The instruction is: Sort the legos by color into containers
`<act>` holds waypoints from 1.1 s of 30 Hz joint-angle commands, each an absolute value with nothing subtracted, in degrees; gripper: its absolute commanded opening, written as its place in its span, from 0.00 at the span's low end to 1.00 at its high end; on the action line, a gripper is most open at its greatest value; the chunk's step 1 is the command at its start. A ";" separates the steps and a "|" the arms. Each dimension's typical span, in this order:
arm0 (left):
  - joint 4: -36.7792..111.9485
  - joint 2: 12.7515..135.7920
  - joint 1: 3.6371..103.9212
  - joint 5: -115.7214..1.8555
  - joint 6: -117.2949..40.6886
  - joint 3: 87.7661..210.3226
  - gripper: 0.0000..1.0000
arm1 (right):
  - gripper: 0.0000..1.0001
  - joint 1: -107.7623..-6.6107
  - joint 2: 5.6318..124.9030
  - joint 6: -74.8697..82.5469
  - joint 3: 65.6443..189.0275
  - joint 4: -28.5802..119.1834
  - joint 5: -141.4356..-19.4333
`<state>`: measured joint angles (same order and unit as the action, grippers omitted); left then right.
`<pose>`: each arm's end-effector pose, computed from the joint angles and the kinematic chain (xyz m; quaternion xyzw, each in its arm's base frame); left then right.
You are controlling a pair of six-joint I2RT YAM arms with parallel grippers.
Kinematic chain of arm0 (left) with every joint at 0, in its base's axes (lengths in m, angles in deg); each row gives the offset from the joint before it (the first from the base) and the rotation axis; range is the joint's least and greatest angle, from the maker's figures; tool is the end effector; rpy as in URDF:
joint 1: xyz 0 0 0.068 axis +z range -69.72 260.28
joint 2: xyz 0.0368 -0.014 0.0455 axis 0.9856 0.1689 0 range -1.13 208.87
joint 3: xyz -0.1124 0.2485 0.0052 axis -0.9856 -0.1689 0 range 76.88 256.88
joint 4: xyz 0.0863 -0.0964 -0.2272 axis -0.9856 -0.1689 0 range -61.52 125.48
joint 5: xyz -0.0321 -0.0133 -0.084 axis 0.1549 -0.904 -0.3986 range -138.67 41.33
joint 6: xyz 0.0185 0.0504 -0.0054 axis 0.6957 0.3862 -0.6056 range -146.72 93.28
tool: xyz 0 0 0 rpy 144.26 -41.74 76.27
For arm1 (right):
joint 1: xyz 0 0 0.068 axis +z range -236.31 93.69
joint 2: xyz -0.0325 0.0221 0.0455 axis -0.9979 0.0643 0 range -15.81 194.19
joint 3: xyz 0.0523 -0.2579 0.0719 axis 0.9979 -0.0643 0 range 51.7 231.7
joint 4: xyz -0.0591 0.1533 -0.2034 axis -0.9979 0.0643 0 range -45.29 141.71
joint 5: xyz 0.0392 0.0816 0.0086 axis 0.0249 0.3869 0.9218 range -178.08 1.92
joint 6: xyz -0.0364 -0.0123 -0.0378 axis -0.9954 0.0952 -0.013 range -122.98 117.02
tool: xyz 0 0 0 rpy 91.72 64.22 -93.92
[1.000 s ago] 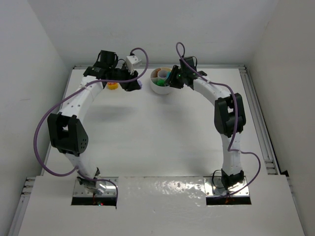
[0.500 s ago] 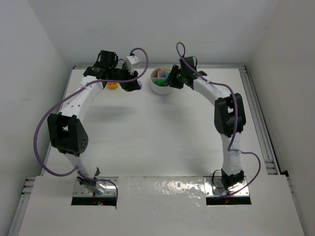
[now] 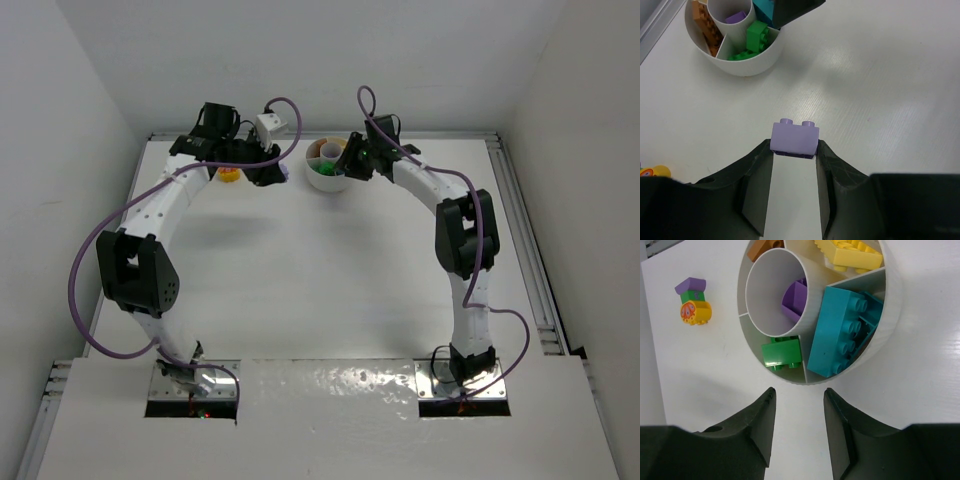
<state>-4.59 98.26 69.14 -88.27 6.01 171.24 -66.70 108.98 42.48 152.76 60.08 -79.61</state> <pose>0.3724 -0.0964 0.3404 0.4449 0.7583 -0.2402 0.4116 0.4727 0.1741 0.2177 0.1704 0.8848 0.2866 0.3254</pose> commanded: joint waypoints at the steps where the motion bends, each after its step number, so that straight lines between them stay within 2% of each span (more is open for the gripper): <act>1: -3.54 95.99 69.82 -88.92 6.76 172.41 0.00 | 0.43 -66.54 106.63 39.22 154.80 57.36 -77.62; 7: -4.51 96.34 69.82 -89.36 9.92 173.55 0.00 | 0.47 -66.97 98.64 30.08 150.76 51.84 -68.95; 12: -9.08 95.46 69.73 -90.68 25.63 172.24 0.00 | 0.49 -66.80 98.80 30.41 155.85 54.29 -56.63; 19: 2.32 88.96 69.73 -90.67 39.18 160.05 0.00 | 0.61 -59.87 94.23 32.36 149.35 47.88 -50.73; 22: 8.13 85.53 69.73 -94.72 39.11 155.99 0.00 | 0.68 -59.24 94.49 38.84 147.51 40.84 -45.73; 24: 10.42 83.25 69.73 -96.83 38.50 153.36 0.00 | 0.76 -59.24 94.84 42.01 145.23 33.31 -42.29; 26: 15.25 81.31 69.73 -98.41 34.29 151.85 0.00 | 0.80 -59.24 95.10 43.95 144.34 30.65 -41.15; 33: 20.27 79.20 69.82 -101.40 26.63 150.18 0.00 | 0.77 -59.24 92.64 45.71 137.84 21.69 -38.86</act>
